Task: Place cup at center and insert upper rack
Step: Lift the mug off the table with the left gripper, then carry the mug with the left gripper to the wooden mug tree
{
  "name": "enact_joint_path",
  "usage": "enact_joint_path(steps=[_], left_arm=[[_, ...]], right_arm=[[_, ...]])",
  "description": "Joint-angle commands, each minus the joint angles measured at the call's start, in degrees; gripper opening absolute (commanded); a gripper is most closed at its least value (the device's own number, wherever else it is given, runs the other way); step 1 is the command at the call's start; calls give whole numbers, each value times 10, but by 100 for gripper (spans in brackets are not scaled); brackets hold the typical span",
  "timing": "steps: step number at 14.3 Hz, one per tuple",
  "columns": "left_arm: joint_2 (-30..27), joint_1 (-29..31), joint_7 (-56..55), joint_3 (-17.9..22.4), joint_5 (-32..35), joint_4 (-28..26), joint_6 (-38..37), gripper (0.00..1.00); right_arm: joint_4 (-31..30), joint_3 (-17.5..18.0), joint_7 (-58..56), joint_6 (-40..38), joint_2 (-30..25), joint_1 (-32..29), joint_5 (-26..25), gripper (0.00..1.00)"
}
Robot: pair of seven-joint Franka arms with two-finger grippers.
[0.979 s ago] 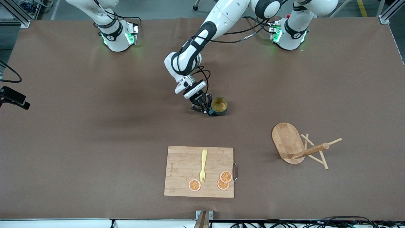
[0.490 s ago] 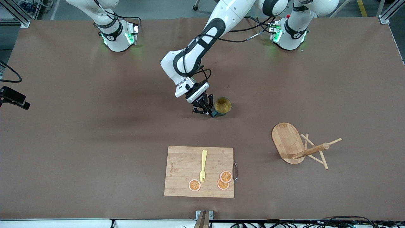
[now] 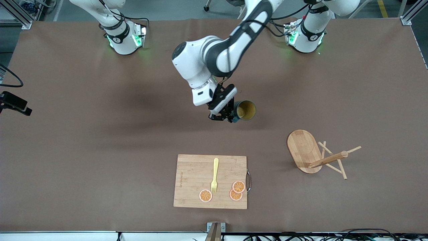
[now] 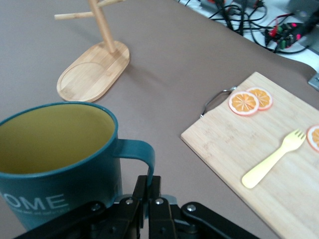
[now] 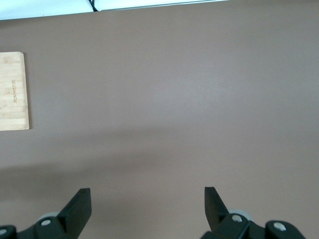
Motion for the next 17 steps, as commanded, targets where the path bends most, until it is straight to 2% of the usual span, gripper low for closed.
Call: enact_joint_path(steps=[1,5,10,14,16,17], left_arm=[[-84,40,17,-7,-75,-61,1,0],[-155,104,109,-8,-198,-101,7,0],[-179,194,208,-8,-355,-101,17,0],[-191,247,264,-8,-429,-116,21,0],[-206,267,322,-8,-467,-153,41,0],[-219,283,343,-8,-489,-176,54,0]], right_arm=[[-11,4,5,-1,-9,5,-25,100],[-18,4,7,-8,-10,5,-26,100],[-27,4,8,-20,-18,5,-25,100],[-105,4,8,18,-72,6,-24,100],[-151,5,8,37,-117,5,-20,100],[-152,5,8,33,-124,5,-19,100]])
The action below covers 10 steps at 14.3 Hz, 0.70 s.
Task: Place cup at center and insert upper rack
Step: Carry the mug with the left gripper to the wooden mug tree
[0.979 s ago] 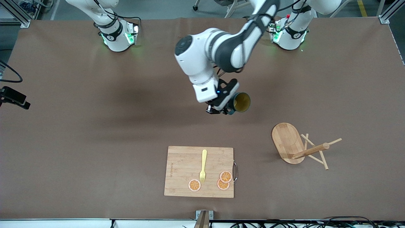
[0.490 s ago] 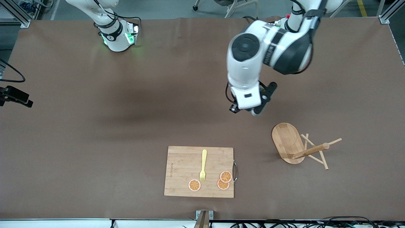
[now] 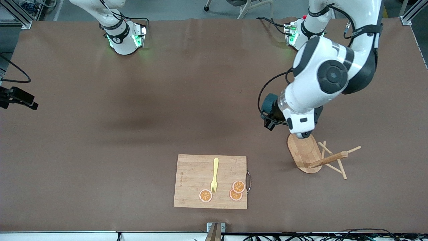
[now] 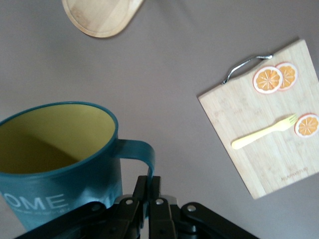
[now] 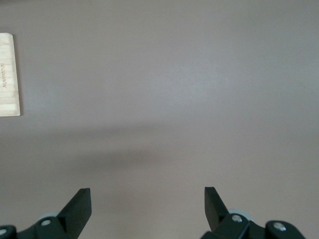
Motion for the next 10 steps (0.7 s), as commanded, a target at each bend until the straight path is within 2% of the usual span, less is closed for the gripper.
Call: enact_joint_path(steps=[1,6,10], left_arm=[[-54,35,73,-5,-64,-85,35,0],[-91,96,156,-5,-136,-152,36,0],[-84,132,175,-5,-171,-156,37,0]], right_arm=[[-65,3,7,12,-70,3,-5,100],[-61,3,3,-7,-71,32,-3,100],[-62,1,2,-4,-69,33,10,100]])
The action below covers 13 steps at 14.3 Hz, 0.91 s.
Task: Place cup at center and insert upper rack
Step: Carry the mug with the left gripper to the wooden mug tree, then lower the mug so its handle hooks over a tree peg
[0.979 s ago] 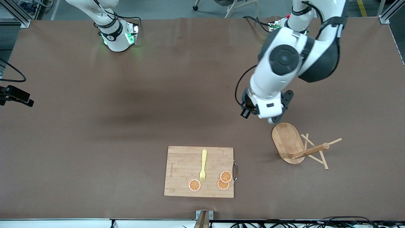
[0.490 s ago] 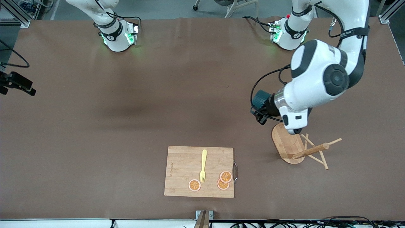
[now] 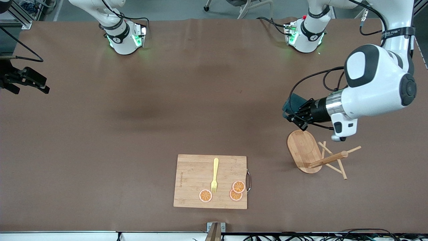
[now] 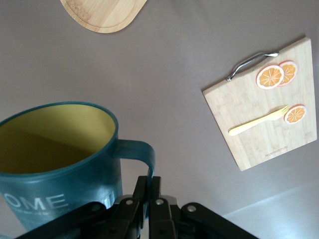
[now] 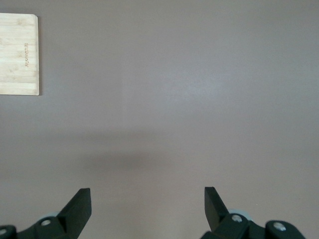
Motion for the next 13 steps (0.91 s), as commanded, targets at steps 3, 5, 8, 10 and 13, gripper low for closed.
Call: enact_joint_path(steps=[3,5,8,10,13], left_arm=[[3,30,8,-5,-56,-10,33,0],[16,32,8,-4,-71,-3,48,0],[31,36,17,-3,-82,8,57,1],[47,42,17,-3,-83,27,58,1],[52,56,29,-3,-82,32,63,1]], right_arm=[[-13,-4,2,18,-8,-2,7,100],[-12,-4,2,18,-8,-1,6,100],[-12,-2,1,14,-8,9,3,100],[-12,-2,3,4,-9,10,3,100],[-12,-2,2,4,-8,10,3,100]])
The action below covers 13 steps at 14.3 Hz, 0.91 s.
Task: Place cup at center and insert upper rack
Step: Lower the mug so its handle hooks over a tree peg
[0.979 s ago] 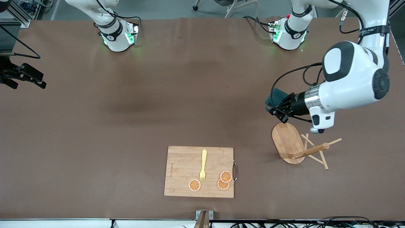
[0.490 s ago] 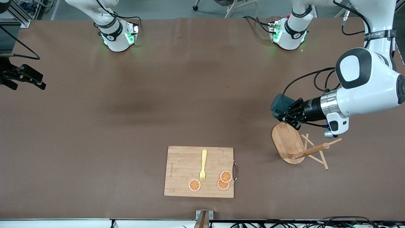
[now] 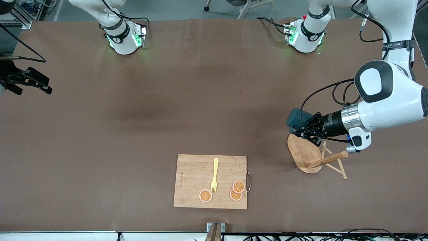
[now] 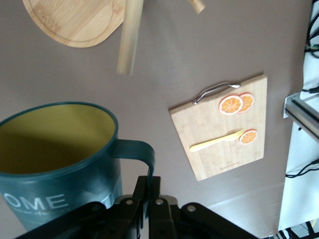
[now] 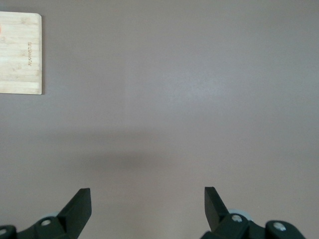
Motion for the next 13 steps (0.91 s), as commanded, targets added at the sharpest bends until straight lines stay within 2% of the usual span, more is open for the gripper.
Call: enact_joint_path(steps=[1,13], left_arm=[[9,13,24,-3,-11,15,-1,1],[27,41,90,-3,-10,19,0,1]], right_arm=[[-9,-1,2,7,-8,1,3,100],[-2,-3,4,-1,-3,-4,1,100]])
